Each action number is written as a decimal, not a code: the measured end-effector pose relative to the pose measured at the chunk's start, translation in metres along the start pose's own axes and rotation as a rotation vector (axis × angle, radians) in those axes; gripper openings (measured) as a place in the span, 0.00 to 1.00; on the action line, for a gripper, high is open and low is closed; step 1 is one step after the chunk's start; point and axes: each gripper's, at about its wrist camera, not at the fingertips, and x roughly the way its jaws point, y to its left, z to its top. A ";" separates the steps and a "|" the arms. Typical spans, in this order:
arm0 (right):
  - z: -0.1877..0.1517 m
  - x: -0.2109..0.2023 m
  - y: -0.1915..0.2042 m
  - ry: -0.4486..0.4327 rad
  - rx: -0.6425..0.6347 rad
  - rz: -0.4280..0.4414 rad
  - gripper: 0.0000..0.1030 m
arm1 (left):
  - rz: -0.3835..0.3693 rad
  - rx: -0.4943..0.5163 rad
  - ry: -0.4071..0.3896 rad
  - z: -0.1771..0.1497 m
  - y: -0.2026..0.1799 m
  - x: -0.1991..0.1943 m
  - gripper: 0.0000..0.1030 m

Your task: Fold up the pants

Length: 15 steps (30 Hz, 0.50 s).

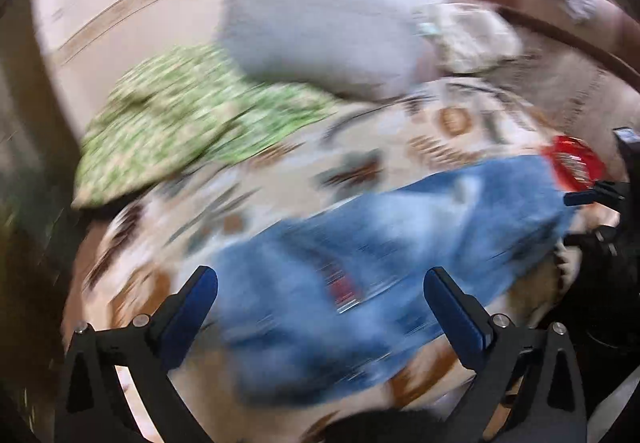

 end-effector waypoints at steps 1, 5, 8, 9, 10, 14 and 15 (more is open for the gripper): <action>-0.009 -0.010 -0.025 -0.005 0.098 -0.013 0.91 | -0.038 0.022 -0.011 0.008 -0.015 0.006 0.99; -0.062 -0.041 -0.115 -0.013 0.506 -0.021 0.91 | -0.133 0.120 0.014 0.026 -0.061 0.034 0.99; -0.088 -0.047 -0.153 -0.005 0.683 -0.009 0.91 | -0.160 0.181 0.022 0.034 -0.085 0.044 0.99; -0.091 -0.044 -0.162 0.011 0.716 -0.022 0.91 | -0.171 0.186 0.023 0.037 -0.088 0.047 0.99; -0.093 -0.039 -0.168 0.020 0.751 -0.026 0.91 | -0.185 0.182 0.024 0.039 -0.088 0.050 0.99; -0.093 -0.012 -0.185 0.077 0.861 0.000 0.92 | -0.196 0.173 0.038 0.044 -0.086 0.054 0.99; -0.092 -0.007 -0.185 0.073 0.859 -0.020 0.92 | -0.196 0.173 0.042 0.045 -0.085 0.056 0.99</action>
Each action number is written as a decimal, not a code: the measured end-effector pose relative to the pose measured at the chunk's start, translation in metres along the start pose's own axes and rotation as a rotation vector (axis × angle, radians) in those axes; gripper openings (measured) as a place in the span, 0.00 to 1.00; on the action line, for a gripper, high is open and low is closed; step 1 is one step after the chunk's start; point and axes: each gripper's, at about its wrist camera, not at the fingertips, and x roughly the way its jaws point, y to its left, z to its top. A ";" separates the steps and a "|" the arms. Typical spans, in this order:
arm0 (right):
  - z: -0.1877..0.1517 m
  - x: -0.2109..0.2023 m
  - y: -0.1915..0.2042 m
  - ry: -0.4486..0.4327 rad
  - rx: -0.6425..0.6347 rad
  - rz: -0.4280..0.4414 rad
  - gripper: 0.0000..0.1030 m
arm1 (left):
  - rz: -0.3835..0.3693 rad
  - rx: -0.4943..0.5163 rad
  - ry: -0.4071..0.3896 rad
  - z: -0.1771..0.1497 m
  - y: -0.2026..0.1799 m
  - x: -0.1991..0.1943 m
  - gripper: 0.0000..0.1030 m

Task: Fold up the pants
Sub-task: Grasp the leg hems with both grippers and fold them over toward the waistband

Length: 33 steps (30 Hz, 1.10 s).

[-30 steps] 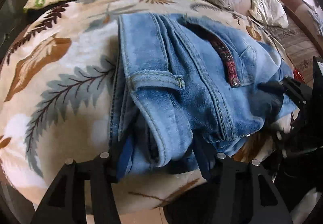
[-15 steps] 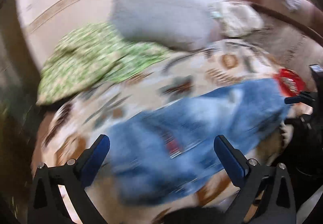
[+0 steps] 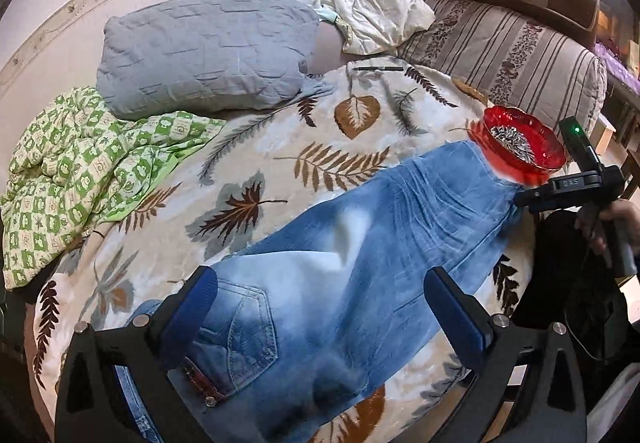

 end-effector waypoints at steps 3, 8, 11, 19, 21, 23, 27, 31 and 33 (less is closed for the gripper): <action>0.007 0.017 0.010 0.005 0.008 0.025 0.91 | 0.005 0.013 0.016 0.010 0.003 0.005 0.99; 0.015 0.026 0.040 -0.060 -0.196 -0.075 0.19 | -0.043 0.080 0.039 0.048 -0.017 0.029 0.99; 0.013 0.022 0.048 -0.079 -0.274 -0.094 0.19 | -0.120 0.151 0.072 0.077 -0.047 0.059 0.99; 0.009 0.001 0.030 -0.126 -0.254 -0.071 0.19 | -0.338 0.450 0.167 0.143 -0.164 0.168 0.99; 0.008 0.002 0.030 -0.121 -0.257 -0.073 0.19 | -0.358 0.526 0.185 0.148 -0.187 0.186 0.99; 0.008 0.002 0.028 -0.120 -0.251 -0.070 0.19 | -0.415 0.573 0.207 0.155 -0.206 0.199 0.99; 0.011 0.007 0.025 -0.099 -0.232 -0.055 0.19 | -0.497 0.675 0.272 0.161 -0.228 0.228 0.99; 0.012 0.010 0.023 -0.081 -0.227 -0.051 0.19 | -0.548 0.677 0.406 0.161 -0.238 0.268 0.99; 0.013 0.012 0.021 -0.071 -0.220 -0.051 0.19 | -0.559 0.652 0.527 0.152 -0.240 0.294 0.99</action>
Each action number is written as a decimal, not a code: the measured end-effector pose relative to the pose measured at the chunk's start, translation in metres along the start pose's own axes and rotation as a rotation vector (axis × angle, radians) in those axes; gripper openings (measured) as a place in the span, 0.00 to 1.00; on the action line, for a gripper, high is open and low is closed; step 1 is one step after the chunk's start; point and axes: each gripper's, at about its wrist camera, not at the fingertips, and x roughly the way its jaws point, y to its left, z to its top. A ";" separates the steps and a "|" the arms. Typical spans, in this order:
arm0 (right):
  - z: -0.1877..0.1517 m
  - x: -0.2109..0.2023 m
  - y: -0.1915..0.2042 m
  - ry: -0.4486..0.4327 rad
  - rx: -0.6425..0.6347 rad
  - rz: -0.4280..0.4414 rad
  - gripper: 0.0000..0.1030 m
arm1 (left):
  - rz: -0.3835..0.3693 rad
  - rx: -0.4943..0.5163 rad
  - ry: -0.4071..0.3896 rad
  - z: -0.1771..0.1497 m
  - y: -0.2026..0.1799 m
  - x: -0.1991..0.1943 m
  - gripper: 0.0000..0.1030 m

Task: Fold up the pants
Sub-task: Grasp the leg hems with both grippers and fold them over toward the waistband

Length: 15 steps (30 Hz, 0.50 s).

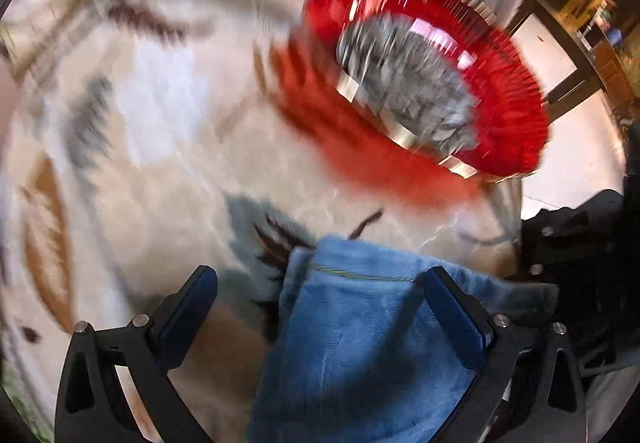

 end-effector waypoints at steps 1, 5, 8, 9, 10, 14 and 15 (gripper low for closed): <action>0.000 0.001 -0.001 0.005 0.008 0.002 0.19 | -0.013 -0.013 0.016 0.000 0.001 0.006 0.99; 0.000 0.003 -0.003 0.016 0.018 0.005 0.19 | -0.101 0.024 -0.032 -0.007 -0.008 -0.012 0.21; 0.002 0.002 -0.003 0.008 0.015 0.012 0.19 | -0.052 0.078 -0.031 -0.012 -0.025 -0.023 0.18; 0.002 0.001 -0.003 0.000 0.015 0.014 0.19 | -0.040 0.072 -0.032 -0.010 -0.027 -0.023 0.18; 0.001 -0.001 -0.003 -0.007 0.016 0.015 0.19 | -0.026 0.059 -0.038 -0.008 -0.029 -0.026 0.18; 0.001 -0.019 -0.003 -0.082 0.016 0.002 0.18 | 0.049 0.050 -0.106 -0.009 -0.044 -0.056 0.18; 0.001 -0.023 -0.002 -0.098 0.014 0.000 0.19 | 0.063 0.051 -0.129 -0.013 -0.047 -0.066 0.18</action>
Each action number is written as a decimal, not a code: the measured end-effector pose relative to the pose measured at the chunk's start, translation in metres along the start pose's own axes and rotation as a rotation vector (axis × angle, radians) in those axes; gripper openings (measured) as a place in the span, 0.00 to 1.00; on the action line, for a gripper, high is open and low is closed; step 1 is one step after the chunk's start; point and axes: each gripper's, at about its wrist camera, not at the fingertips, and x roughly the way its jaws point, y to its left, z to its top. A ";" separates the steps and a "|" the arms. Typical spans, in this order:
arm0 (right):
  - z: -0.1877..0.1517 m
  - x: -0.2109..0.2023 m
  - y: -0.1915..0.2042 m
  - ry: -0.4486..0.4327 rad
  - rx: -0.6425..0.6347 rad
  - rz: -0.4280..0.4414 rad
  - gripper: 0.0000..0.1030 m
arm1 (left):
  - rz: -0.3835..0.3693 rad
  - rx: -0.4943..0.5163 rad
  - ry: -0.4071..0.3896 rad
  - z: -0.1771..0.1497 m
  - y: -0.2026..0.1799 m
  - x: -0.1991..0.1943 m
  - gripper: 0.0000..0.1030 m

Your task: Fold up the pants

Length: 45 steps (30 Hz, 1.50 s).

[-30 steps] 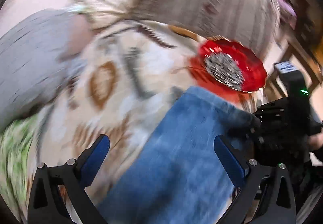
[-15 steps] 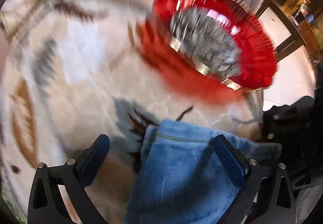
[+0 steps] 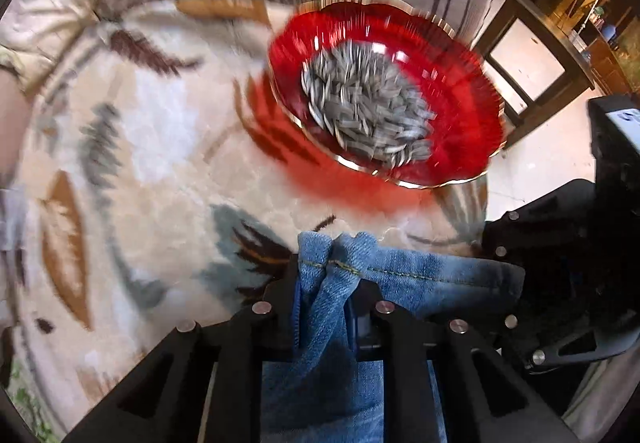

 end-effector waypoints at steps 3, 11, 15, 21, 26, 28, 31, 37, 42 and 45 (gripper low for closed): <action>0.000 -0.019 0.020 -0.077 -0.057 -0.020 0.19 | 0.033 -0.019 -0.073 -0.014 -0.001 -0.041 0.18; -0.023 -0.062 0.148 -0.314 -0.323 -0.038 0.19 | 0.163 -0.021 -0.161 -0.118 -0.003 -0.140 0.19; -0.041 -0.032 0.207 -0.293 -0.413 0.010 0.19 | 0.226 -0.097 -0.099 -0.187 0.013 -0.141 0.19; -0.075 0.065 0.250 -0.100 -0.503 -0.015 0.77 | 0.322 -0.291 0.062 -0.278 0.053 -0.065 0.36; -0.082 0.074 0.238 -0.010 -0.527 0.025 0.84 | 0.400 -0.428 0.000 -0.309 0.056 -0.093 0.70; -0.076 0.040 0.227 -0.002 -0.529 0.117 0.84 | 0.405 -0.487 -0.047 -0.316 0.048 -0.121 0.75; -0.072 -0.008 0.213 -0.043 -0.540 0.211 0.93 | 0.378 -0.574 -0.139 -0.320 0.028 -0.163 0.79; -0.050 -0.054 0.171 -0.059 -0.539 0.251 0.97 | 0.254 -0.850 -0.223 -0.327 0.003 -0.186 0.81; -0.013 -0.016 0.153 0.052 -0.465 0.320 0.96 | 0.130 -1.121 -0.207 -0.334 -0.001 -0.147 0.81; 0.012 0.028 0.151 0.136 -0.410 0.357 0.94 | 0.172 -1.180 -0.166 -0.331 -0.001 -0.119 0.81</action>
